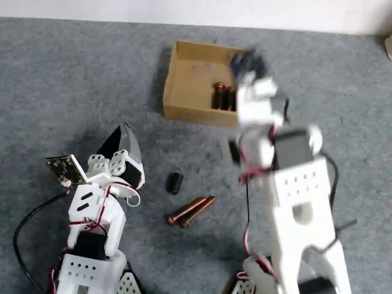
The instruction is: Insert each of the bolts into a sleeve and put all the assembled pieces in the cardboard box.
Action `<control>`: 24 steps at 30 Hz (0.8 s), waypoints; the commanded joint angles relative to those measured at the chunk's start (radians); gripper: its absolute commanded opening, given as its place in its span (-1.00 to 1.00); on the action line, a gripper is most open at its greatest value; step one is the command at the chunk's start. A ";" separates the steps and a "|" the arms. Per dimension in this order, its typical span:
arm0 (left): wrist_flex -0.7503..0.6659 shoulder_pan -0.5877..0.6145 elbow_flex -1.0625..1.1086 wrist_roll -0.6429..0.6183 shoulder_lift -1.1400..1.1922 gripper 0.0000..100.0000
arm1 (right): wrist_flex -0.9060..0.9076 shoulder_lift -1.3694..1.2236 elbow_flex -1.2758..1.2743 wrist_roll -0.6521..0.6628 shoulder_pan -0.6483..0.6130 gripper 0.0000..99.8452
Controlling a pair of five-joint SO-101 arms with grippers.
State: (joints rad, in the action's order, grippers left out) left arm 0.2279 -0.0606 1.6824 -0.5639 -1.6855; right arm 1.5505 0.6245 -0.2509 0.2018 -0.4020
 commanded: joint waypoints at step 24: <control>-0.015 0.223 -0.065 -0.078 0.007 -0.99 | -0.409 0.199 -0.719 0.577 -0.372 -0.26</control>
State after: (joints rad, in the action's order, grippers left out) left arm 0.2279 0.1174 1.6732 -0.6053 -1.6855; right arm 1.2574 0.8255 -0.9551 0.8339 -0.7580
